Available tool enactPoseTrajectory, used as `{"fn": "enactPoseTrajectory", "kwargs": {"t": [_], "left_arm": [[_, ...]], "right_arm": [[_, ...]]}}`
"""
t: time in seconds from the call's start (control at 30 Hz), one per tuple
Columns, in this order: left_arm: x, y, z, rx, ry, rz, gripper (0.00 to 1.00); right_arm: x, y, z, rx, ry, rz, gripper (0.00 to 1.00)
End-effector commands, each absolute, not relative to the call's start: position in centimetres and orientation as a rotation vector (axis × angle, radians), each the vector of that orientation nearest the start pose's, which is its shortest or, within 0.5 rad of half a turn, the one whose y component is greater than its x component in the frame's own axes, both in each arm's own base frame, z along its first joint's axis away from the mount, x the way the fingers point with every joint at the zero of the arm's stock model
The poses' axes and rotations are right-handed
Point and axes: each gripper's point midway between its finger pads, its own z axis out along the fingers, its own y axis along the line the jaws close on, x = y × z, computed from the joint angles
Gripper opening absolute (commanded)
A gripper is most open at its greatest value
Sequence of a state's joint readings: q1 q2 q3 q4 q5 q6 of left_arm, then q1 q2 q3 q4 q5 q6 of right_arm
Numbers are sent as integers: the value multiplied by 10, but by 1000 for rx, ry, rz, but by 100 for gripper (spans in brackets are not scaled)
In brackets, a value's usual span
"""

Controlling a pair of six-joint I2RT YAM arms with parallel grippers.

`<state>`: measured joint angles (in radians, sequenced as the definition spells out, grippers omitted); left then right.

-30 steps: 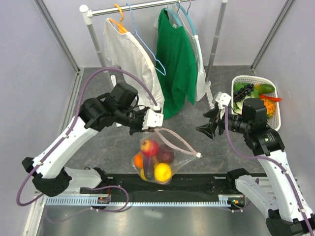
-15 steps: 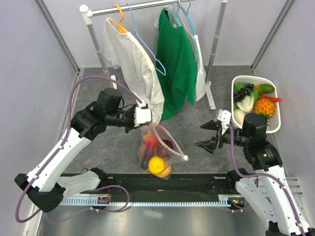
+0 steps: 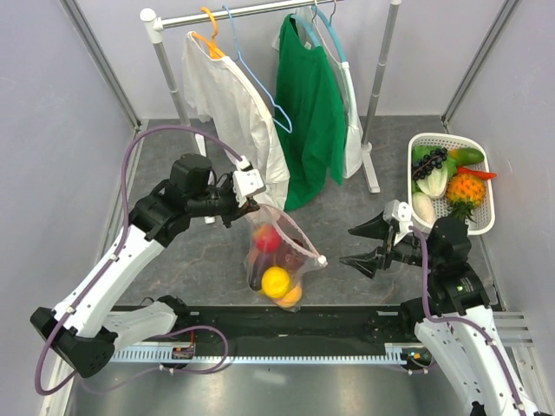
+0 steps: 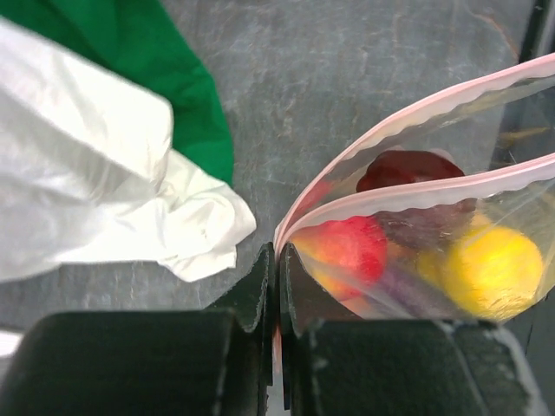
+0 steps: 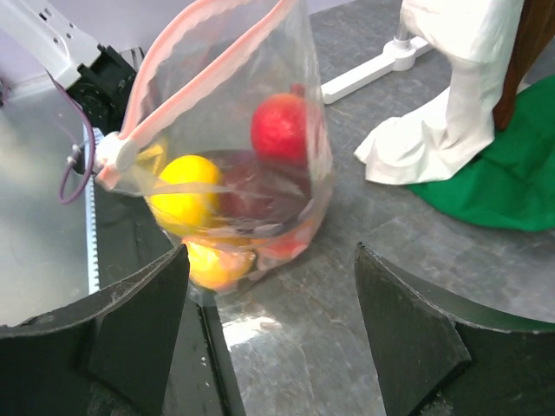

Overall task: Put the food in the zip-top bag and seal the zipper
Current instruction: Zip the zipper food storage bag at the center of the board.

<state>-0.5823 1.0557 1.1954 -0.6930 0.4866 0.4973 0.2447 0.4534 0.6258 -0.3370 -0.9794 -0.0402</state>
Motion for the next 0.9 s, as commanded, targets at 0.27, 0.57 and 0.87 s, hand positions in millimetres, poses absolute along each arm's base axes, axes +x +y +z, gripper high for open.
{"fn": "enactPoseTrajectory", "kwargs": {"t": [0.27, 0.57, 0.87], "left_arm": [[260, -214, 292, 975, 1814, -635, 2], [246, -211, 292, 1017, 1768, -650, 2], [238, -207, 290, 1048, 1749, -639, 2]], "right_arm": [[159, 218, 278, -771, 1462, 1203, 84], [189, 240, 263, -758, 1533, 1126, 84], [205, 227, 261, -672, 1551, 1059, 79]]}}
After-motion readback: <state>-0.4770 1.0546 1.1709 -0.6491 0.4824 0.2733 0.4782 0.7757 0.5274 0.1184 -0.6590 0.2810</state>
